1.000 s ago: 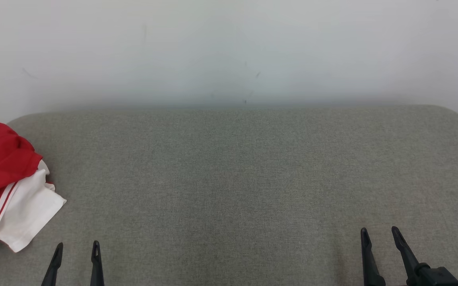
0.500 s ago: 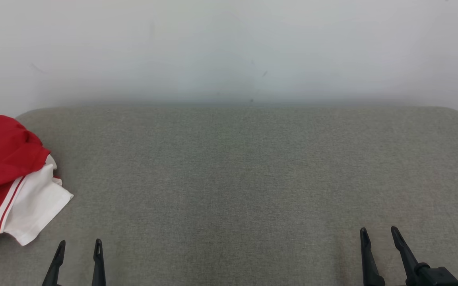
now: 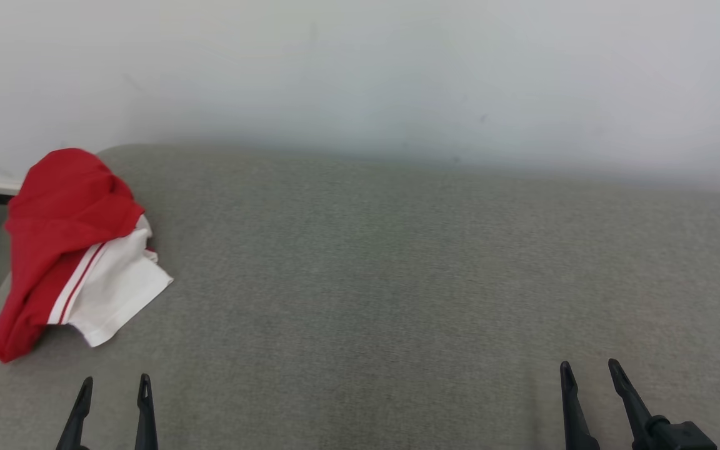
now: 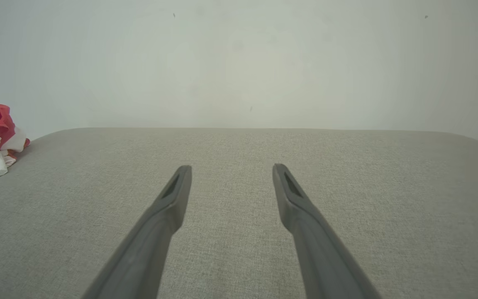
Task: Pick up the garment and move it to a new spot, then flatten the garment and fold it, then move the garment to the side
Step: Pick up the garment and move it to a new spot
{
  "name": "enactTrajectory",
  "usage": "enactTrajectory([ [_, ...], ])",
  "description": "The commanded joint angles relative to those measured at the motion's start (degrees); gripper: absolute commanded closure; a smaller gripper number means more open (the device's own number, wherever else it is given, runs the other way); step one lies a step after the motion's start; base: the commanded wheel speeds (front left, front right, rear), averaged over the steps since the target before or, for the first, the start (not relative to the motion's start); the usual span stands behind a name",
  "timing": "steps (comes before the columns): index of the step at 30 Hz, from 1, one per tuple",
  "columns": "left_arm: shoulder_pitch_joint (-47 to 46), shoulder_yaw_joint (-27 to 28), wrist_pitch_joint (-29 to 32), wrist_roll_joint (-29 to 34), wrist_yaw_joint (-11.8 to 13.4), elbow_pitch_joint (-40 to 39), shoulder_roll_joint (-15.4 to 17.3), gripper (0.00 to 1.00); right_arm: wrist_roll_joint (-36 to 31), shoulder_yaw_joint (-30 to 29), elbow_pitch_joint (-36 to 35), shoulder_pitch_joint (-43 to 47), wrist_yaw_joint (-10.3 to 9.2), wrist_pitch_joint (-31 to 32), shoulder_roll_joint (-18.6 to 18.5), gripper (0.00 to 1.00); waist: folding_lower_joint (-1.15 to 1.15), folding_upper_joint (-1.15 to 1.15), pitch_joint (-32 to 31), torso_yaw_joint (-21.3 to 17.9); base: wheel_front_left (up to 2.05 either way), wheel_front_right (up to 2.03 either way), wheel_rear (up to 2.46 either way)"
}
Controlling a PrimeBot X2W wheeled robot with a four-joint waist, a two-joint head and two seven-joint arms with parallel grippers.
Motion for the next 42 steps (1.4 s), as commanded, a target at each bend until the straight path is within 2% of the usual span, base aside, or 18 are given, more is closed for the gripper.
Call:
enactTrajectory([
  [1,-0.18,0.14,-0.17,0.22,0.08,0.19,0.11,0.0,-0.26,0.04,-0.07,0.41,0.19,-0.05,-0.16,0.0,0.0,0.0,-0.11,2.87,0.0,0.0,0.0],
  [28,-0.54,3.32,-0.17,-1.05,0.26,0.96,-0.96,0.0,-0.97,3.24,0.58,-0.79,0.19,-0.05,-0.14,0.0,0.0,0.0,0.56,20.53,0.0,0.0,0.0],
  [42,-0.47,5.18,-0.17,-2.13,0.44,-0.03,-1.14,0.0,-1.32,5.37,1.3,-3.08,0.19,-0.06,-0.16,0.0,0.0,0.0,1.6,21.32,0.0,0.0,0.0],
])
